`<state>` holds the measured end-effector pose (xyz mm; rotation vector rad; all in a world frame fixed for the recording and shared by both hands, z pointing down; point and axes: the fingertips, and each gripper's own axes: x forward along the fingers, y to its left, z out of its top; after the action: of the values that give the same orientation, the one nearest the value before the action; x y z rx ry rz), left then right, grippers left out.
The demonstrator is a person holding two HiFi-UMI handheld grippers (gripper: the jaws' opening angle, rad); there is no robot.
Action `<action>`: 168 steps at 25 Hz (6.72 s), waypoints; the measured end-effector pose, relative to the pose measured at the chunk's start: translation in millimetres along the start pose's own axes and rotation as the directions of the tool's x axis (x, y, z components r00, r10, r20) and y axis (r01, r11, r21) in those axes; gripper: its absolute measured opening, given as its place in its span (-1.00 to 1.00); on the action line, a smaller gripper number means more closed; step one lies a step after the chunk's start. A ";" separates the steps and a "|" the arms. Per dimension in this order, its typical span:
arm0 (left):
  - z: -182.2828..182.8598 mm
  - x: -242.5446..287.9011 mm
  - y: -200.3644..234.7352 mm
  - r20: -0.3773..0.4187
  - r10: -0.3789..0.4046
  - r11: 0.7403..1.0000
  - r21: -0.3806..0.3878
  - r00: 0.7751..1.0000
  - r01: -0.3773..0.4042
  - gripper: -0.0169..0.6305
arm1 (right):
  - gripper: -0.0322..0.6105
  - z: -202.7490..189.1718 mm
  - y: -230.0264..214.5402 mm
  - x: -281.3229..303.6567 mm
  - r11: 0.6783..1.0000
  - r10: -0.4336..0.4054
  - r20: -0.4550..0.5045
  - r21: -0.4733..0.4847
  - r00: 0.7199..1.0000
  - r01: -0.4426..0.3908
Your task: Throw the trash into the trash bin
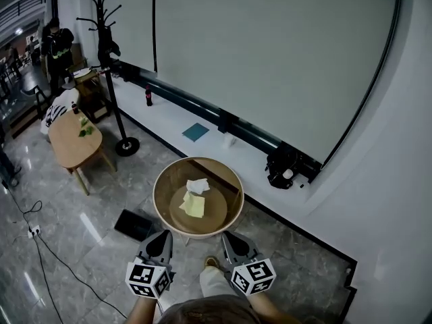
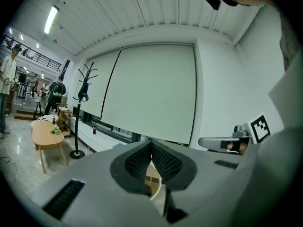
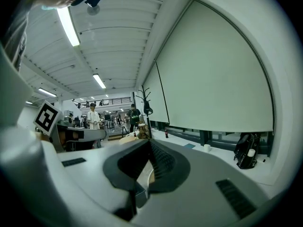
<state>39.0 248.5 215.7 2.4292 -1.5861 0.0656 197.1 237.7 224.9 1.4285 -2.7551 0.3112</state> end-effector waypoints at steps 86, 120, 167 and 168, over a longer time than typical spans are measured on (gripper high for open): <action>-176.1 385.2 175.0 -0.224 -0.069 0.995 -0.082 0.972 0.052 0.08 | -0.85 -148.6 -218.4 323.4 0.999 -0.008 -0.184 0.051 0.983 0.017; -386.9 425.2 198.8 -0.590 0.039 0.999 0.037 0.806 -0.021 -0.53 | -0.85 -207.0 -237.3 314.3 0.992 -0.026 -0.293 0.109 0.956 0.061; -256.0 122.9 468.5 -0.341 0.547 0.765 -0.169 0.765 -0.622 -0.88 | -0.85 -231.4 118.9 478.3 0.818 0.558 -0.372 0.095 0.742 -0.568; -260.8 121.6 471.5 -0.346 0.550 0.760 -0.171 0.760 -0.627 -0.88 | -0.85 -234.0 119.8 480.5 0.818 0.557 -0.377 0.094 0.740 -0.568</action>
<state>-314.9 17.3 571.3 1.5417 -2.0056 0.2618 -195.6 -39.1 487.9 0.4025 -2.7433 0.5005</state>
